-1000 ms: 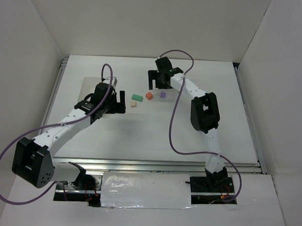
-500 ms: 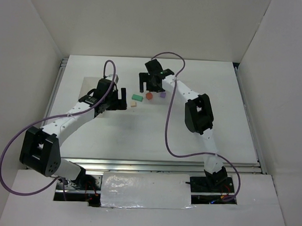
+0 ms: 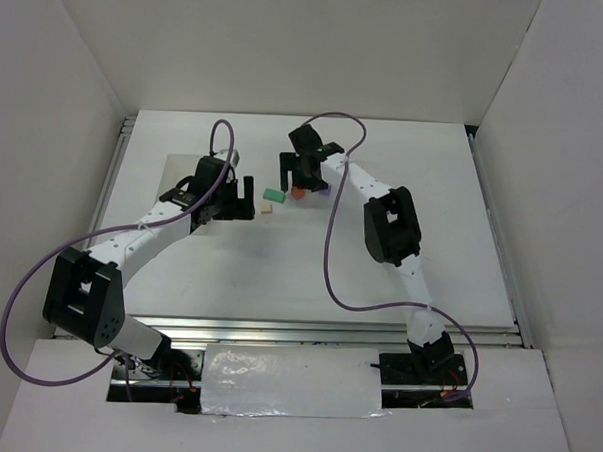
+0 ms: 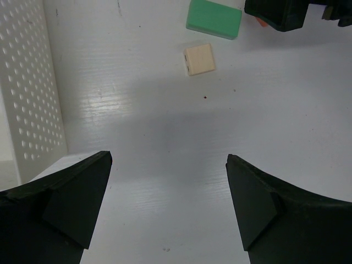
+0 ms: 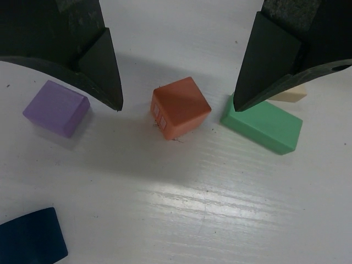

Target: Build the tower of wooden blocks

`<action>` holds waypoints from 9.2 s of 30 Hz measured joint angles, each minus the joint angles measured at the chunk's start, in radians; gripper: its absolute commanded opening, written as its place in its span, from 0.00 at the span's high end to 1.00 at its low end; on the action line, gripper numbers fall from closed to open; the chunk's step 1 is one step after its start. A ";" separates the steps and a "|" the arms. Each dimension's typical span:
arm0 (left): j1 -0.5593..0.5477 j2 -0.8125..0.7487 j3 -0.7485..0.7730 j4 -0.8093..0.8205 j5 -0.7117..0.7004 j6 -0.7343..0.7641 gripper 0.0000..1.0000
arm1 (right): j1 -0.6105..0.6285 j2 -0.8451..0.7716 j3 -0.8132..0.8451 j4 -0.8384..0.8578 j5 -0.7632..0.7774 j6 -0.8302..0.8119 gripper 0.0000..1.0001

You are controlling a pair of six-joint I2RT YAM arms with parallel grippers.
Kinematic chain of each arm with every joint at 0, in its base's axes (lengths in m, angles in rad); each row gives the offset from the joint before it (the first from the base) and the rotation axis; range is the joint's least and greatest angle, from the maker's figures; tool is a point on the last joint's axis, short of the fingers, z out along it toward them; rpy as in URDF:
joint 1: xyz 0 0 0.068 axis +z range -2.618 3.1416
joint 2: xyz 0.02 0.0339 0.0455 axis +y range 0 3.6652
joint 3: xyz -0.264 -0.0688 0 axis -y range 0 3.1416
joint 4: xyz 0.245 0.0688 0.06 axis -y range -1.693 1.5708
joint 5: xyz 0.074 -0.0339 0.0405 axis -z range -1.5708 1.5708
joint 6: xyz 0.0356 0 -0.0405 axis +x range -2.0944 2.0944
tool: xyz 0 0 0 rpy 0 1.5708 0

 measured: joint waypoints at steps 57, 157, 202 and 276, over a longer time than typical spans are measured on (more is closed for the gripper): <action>-0.101 -0.070 -0.010 0.178 0.469 -0.030 0.11 | 0.027 -0.865 -1.224 0.972 -0.818 -0.616 0.71; -0.285 0.684 0.616 -0.346 -0.345 -0.772 0.33 | -0.187 -1.482 -1.426 0.650 0.128 -0.174 0.00; -0.332 0.627 0.540 -0.185 -0.273 -0.763 0.24 | -0.187 -1.485 -1.431 0.645 0.073 -0.179 0.00; -0.282 0.209 0.241 0.008 -0.177 -0.465 0.01 | -0.187 -1.477 -1.424 0.624 0.055 -0.217 0.00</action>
